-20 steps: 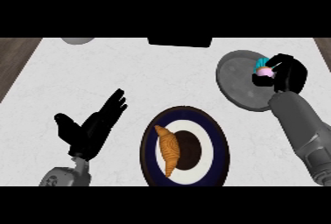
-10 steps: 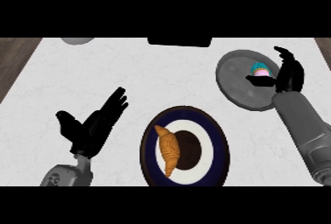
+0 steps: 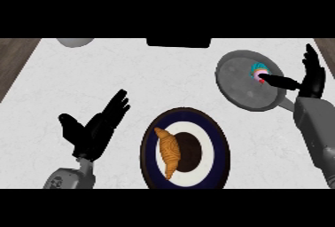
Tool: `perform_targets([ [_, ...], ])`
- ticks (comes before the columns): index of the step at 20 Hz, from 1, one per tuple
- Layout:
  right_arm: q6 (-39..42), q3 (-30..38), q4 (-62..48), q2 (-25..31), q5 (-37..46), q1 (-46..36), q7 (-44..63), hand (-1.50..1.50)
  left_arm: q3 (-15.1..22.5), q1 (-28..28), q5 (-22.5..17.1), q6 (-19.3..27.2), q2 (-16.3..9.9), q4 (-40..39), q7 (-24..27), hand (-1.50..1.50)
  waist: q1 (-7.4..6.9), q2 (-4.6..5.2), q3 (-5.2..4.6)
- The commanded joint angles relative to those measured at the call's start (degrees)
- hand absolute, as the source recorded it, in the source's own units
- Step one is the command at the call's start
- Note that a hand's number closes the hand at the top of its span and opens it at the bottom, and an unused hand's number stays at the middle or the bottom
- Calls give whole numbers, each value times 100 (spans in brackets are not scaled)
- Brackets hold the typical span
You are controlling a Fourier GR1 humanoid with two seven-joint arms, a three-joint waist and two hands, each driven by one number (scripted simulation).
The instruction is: Pick the cupcake from the plate and place it in the pan
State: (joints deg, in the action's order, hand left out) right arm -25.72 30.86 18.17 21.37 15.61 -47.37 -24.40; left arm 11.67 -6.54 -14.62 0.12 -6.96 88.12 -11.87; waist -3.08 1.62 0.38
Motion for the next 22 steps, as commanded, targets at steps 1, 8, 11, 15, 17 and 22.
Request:
perform_targets([
  [1, 1054, 249, -293, 258, -347, 178, -481, -150, -142, 67, -73, -100, -93, -58, 47, 0, 31, -30, -12],
  [8, 2716, 263, -550, 810, -493, 887, -1348, -150, -261, -19, -47, -85, -138, -55, -81, 0, 152, -75, -17],
  [11, 2959, 203, -617, 877, -477, 1043, -1619, -150, -192, 194, -20, -127, -18, -138, 62, 0, 162, -92, -22],
  [15, 3016, 37, -496, 861, -485, 1078, -1574, -150, -519, -259, -132, -318, -65, -549, 40, 0, 234, -121, -30],
  [17, 3463, 53, -506, 1062, -560, 1392, -1870, -150, -287, 203, 55, -209, -7, -117, 34, 0, 223, -127, -28],
  [22, 3411, -194, -167, 922, -646, 1475, -1687, -150, -459, 90, 85, -309, -61, -55, -195, 0, 268, -150, -35],
])
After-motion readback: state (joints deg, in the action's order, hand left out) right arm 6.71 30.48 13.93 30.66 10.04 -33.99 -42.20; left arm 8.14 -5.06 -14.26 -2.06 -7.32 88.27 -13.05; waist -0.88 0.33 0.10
